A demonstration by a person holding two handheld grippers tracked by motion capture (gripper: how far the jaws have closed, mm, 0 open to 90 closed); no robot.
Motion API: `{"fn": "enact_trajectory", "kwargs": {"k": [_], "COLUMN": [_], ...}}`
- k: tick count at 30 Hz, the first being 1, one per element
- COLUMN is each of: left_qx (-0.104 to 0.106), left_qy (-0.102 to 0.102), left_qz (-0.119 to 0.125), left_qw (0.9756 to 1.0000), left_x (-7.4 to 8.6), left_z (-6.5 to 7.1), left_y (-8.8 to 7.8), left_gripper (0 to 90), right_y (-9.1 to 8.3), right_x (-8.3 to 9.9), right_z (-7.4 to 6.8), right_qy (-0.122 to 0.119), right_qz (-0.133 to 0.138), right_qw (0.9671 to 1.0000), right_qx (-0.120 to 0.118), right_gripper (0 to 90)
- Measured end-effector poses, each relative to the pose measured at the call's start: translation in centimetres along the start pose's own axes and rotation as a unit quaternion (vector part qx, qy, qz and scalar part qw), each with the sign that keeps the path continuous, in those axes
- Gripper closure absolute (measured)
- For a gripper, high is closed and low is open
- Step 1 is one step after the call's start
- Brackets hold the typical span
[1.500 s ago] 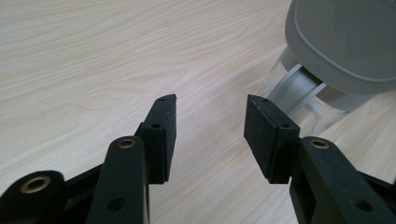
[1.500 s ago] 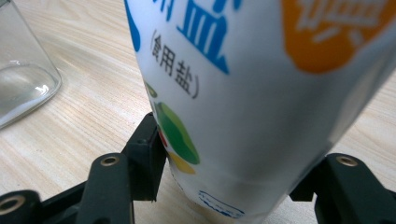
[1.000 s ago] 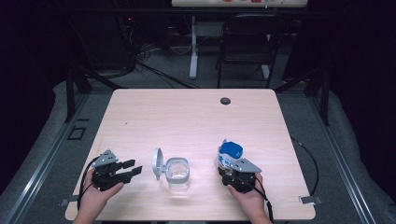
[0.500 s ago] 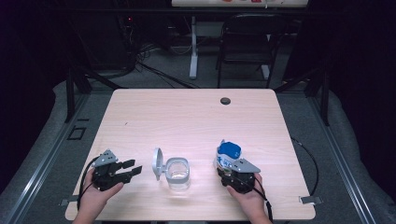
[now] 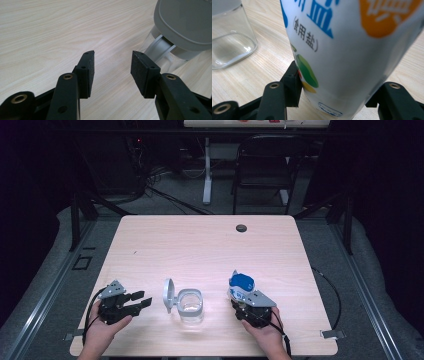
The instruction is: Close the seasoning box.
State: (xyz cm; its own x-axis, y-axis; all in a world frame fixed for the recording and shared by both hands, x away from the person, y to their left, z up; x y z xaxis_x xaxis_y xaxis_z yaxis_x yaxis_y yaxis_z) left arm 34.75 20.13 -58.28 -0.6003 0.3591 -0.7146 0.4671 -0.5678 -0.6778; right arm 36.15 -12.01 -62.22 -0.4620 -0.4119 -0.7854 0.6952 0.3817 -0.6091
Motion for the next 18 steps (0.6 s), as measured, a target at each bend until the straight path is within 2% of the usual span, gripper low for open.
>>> {"fn": "enact_trajectory", "kwargs": {"k": [3,13,18], "left_qx": [0.0,-0.001,-0.001], "left_qy": [-0.002,-0.007,-0.008], "left_qz": [0.001,0.004,0.005], "left_qw": [1.0,1.0,1.0], "left_x": [0.0,-0.1,0.0], "left_z": [-0.1,-0.2,-0.4], "left_y": [-0.1,-0.4,-0.3], "left_gripper": [54.3,54.3,54.3], "right_y": [-0.2,-0.6,-0.6], "right_x": [-0.3,-1.1,-1.8], "right_z": [-0.2,-1.2,-1.0], "right_qy": [0.001,-0.052,-0.078], "right_qz": [0.002,-0.012,-0.011], "right_qw": [1.0,0.9986,0.9965], "right_qx": [-0.001,0.009,0.029], "right_gripper": [45.1,45.1,45.1]}}
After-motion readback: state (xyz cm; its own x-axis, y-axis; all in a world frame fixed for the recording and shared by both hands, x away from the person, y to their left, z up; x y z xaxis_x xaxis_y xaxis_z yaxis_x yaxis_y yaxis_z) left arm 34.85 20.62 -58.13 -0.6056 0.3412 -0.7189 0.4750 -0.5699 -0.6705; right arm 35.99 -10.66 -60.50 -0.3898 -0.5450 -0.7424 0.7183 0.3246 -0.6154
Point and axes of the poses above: each handheld gripper's, and its own axes: y roughly forward along the jaws, x roughly out of its underside, z roughly to its right, the point moved 10 cm from there along y, roughly forward along the jaws, and after that the axes turned 7 degrees about -z, right-handed, at the moved point
